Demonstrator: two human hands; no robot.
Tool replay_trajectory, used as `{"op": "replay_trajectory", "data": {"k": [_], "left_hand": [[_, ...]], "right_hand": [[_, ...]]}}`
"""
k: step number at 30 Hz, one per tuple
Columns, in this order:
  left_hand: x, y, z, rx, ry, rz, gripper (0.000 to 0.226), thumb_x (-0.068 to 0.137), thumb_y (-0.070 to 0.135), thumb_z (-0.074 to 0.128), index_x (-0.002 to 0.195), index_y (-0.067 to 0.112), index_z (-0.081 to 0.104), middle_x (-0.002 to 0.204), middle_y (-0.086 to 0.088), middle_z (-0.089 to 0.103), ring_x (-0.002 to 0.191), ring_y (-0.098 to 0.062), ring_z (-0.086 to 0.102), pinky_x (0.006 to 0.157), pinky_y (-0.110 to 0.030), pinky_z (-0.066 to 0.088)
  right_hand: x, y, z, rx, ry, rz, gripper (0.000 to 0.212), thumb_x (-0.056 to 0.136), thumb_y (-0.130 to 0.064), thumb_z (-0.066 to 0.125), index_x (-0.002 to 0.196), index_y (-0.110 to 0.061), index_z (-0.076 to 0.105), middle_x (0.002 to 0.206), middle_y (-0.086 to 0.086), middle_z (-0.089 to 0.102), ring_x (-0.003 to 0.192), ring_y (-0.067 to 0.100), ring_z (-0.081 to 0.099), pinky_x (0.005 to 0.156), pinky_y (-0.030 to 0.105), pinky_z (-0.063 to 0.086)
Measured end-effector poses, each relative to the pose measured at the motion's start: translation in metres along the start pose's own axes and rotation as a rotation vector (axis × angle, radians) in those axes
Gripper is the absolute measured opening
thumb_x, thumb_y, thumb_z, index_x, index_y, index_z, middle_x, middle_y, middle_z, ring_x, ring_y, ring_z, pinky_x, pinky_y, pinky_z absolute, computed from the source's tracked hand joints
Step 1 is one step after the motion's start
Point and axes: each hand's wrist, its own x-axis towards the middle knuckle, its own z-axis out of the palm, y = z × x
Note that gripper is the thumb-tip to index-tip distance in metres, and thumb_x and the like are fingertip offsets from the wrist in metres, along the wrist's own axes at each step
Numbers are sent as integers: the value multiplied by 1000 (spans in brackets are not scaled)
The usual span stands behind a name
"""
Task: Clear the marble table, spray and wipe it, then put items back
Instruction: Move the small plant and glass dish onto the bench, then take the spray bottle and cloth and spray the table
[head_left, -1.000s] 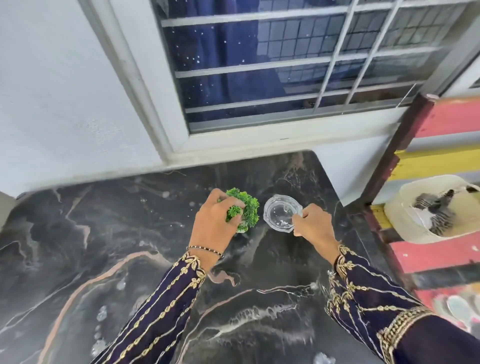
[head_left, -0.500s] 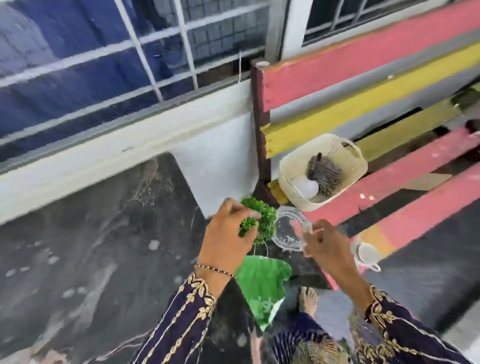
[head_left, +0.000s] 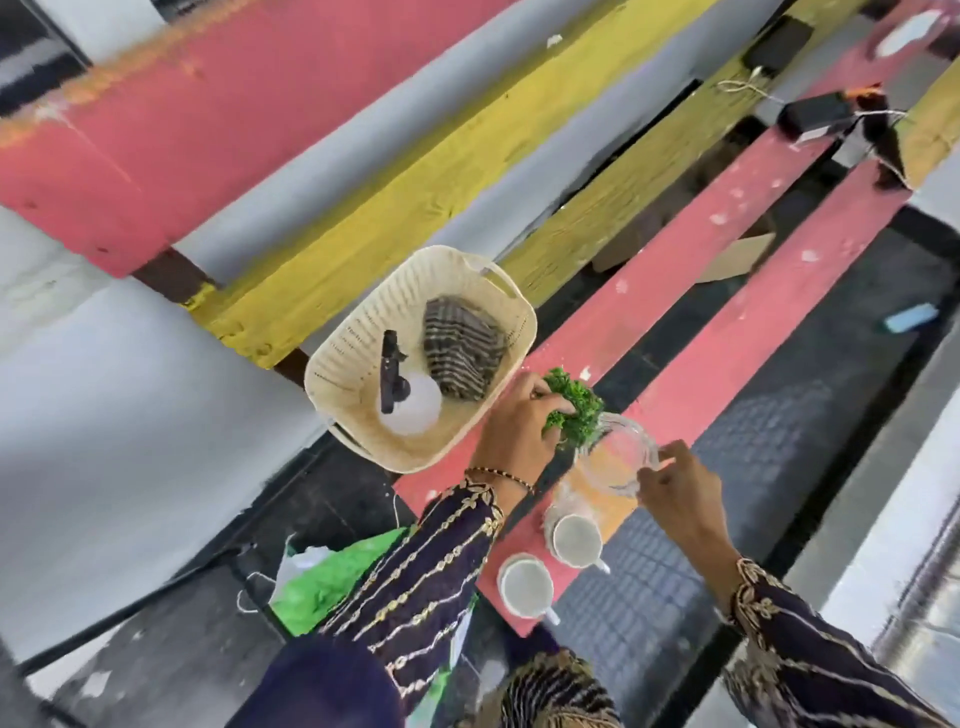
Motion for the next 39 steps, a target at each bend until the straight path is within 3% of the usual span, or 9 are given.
{"op": "replay_trajectory", "data": {"k": [4, 7, 14, 16, 20, 24, 32, 37, 39], "left_hand": [[51, -13, 32, 52, -5, 17, 36, 69, -10, 64, 96, 12, 75, 104, -9, 58, 97, -24, 57, 88, -34, 48], [77, -19, 45, 84, -21, 26, 37, 70, -12, 63, 96, 12, 74, 105, -9, 59, 92, -25, 58, 82, -38, 52], [105, -22, 61, 80, 55, 15, 39, 68, -10, 63, 98, 13, 73, 104, -7, 58, 88, -22, 59, 77, -33, 52], [107, -22, 62, 75, 60, 16, 40, 67, -11, 64, 99, 13, 73, 105, -7, 58, 92, -22, 60, 81, -29, 52], [107, -24, 61, 53, 51, -6, 38, 71, -6, 68, 103, 14, 71, 114, -8, 54, 98, -20, 59, 87, -28, 53], [107, -21, 59, 98, 29, 5, 38, 75, 1, 70, 108, 19, 70, 123, -9, 52, 95, -22, 62, 74, -30, 59], [92, -5, 51, 174, -8, -18, 46, 82, 8, 67, 124, 24, 61, 143, -11, 41, 115, -25, 57, 81, -31, 57], [62, 8, 17, 138, 68, 9, 40, 89, 14, 58, 129, 20, 55, 135, -6, 46, 115, -21, 54, 82, -34, 57], [43, 8, -5, 109, 137, 2, 38, 91, 18, 54, 129, 21, 54, 131, -2, 50, 112, -17, 55, 79, -32, 56]], "right_hand": [[35, 18, 9, -13, -14, 52, 33, 90, -7, 57, 121, 3, 56, 77, 21, 74, 84, 39, 68, 79, 43, 54], [53, 24, 12, -25, -33, 78, 35, 90, -7, 57, 124, 3, 54, 85, 25, 74, 89, 40, 69, 81, 43, 52], [77, 31, 15, -43, -77, 80, 34, 91, -3, 55, 125, 3, 53, 99, 30, 73, 84, 40, 64, 80, 43, 51], [81, 31, 14, -58, -97, 69, 33, 93, -3, 54, 126, 3, 52, 101, 29, 73, 77, 33, 57, 76, 38, 48], [83, 31, 12, -77, -138, 71, 32, 97, -8, 57, 127, 1, 52, 105, 25, 74, 82, 30, 63, 73, 29, 43], [84, 32, 13, -124, -131, 51, 31, 96, -19, 60, 121, -5, 48, 110, 23, 72, 91, 36, 68, 77, 43, 53], [75, 2, -1, -244, 30, -176, 42, 96, -27, 60, 129, -5, 45, 122, 14, 54, 112, 31, 51, 84, 43, 48], [51, -46, -3, -119, 71, -423, 37, 95, -19, 63, 126, -3, 52, 116, 14, 58, 107, 31, 55, 85, 33, 40], [37, -71, 4, -69, 60, -536, 34, 93, -18, 65, 123, -6, 55, 114, 11, 61, 104, 30, 59, 85, 35, 45]]}}
